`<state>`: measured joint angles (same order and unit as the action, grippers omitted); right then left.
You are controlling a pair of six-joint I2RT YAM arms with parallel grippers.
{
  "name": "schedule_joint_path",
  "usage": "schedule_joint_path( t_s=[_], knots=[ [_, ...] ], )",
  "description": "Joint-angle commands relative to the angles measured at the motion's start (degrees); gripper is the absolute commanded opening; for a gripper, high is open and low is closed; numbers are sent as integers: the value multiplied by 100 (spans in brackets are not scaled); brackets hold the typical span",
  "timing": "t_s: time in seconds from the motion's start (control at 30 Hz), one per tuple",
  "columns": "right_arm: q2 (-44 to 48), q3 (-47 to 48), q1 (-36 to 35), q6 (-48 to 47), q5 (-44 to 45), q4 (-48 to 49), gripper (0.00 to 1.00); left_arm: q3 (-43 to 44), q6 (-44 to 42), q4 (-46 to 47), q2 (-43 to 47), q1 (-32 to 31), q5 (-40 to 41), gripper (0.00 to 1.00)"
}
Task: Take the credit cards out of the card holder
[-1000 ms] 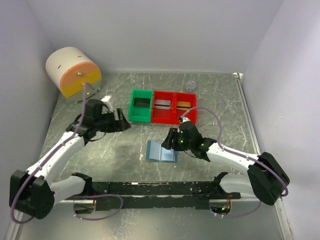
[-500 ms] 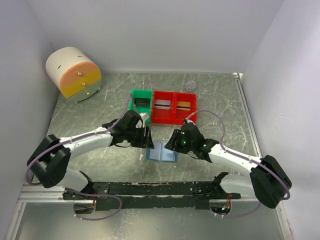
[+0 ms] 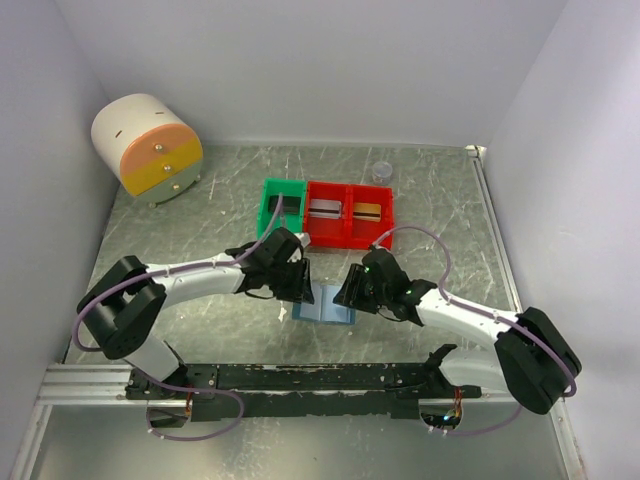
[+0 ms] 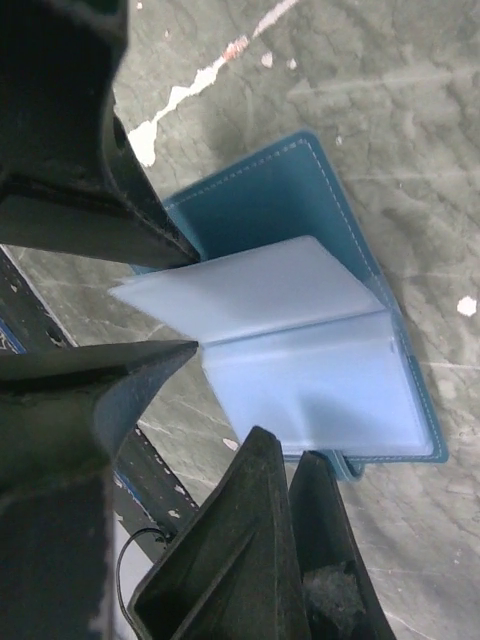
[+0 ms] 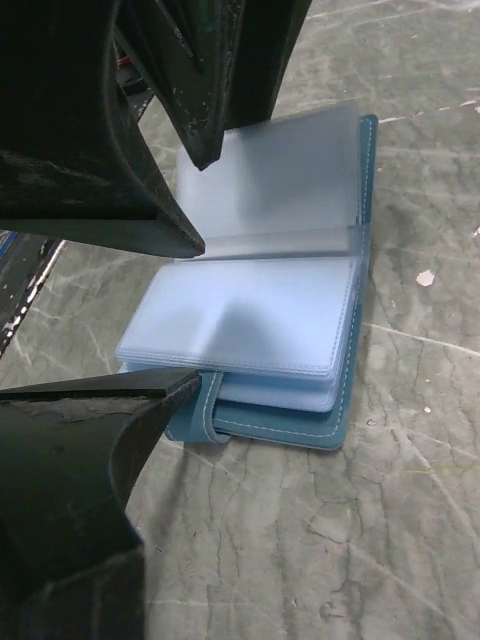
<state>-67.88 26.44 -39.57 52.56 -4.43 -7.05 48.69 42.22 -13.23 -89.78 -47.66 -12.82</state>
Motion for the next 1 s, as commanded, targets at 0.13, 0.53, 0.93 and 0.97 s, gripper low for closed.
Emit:
schedule_joint_path(
  t_s=[0.13,0.53,0.93,0.97],
  knots=[
    [-193,-180,43,123,-102,183,48,667,25,-512,-462,-531,996,17],
    [-105,-43,63,75,-11,-33,49,2177,439,-2875,-1678,-1668,3650,7],
    [88,-543,426,382,-577,430,46,1797,689,-2244,-1428,-1764,3163,7],
    [58,-536,440,371,-547,352,46,1808,679,-2291,-1443,-1757,3196,7]
  ],
)
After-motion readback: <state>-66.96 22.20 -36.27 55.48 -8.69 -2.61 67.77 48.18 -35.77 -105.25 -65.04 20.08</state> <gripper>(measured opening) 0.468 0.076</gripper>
